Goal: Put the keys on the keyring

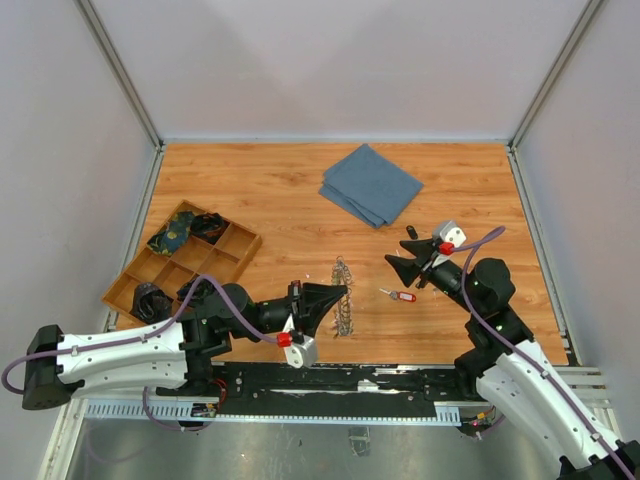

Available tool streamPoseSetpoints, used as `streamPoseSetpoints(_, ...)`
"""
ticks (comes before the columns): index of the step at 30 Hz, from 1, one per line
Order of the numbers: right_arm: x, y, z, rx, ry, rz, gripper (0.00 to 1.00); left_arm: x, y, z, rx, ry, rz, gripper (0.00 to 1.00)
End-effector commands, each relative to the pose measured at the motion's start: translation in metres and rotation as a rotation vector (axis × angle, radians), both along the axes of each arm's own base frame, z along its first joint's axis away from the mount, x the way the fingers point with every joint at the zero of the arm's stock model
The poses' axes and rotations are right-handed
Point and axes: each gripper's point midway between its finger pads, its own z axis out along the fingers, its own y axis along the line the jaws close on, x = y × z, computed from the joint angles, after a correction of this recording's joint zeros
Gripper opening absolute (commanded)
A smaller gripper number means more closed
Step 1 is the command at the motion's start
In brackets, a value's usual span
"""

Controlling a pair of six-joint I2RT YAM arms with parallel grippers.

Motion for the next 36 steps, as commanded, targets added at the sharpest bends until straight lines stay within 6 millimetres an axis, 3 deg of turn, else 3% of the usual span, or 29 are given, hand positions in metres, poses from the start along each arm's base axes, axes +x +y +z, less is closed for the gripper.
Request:
streamPoseSetpoints(1,0.001,-0.001,0.013,-0.003,-0.067,0.006,0.48,-0.003,0.003,0.048,-0.159,0.025,-0.021,0.01)
streamPoseSetpoints(5,0.008,-0.009,0.002,-0.020,0.014,-0.055,0.46,0.004,0.006,0.053,-0.196,0.086,0.001,0.01)
streamPoseSetpoints(10,0.027,-0.038,-0.029,-0.094,0.294,-0.289,0.43,0.021,0.007,0.059,-0.246,0.214,0.045,0.01)
streamPoseSetpoints(13,0.028,-0.052,-0.052,-0.190,0.480,-0.384,0.44,0.030,0.009,0.063,-0.278,0.274,0.078,0.01)
streamPoseSetpoints(19,0.024,-0.059,-0.089,-0.312,0.764,-0.462,0.46,0.038,0.008,0.060,-0.280,0.338,0.092,0.01)
streamPoseSetpoints(27,0.004,-0.059,-0.133,-0.224,0.997,-0.552,0.44,0.038,0.008,0.058,-0.266,0.327,0.089,0.01)
streamPoseSetpoints(36,-0.001,-0.117,-0.161,-0.024,1.151,-0.784,0.43,0.039,0.010,0.059,-0.265,0.325,0.098,0.01)
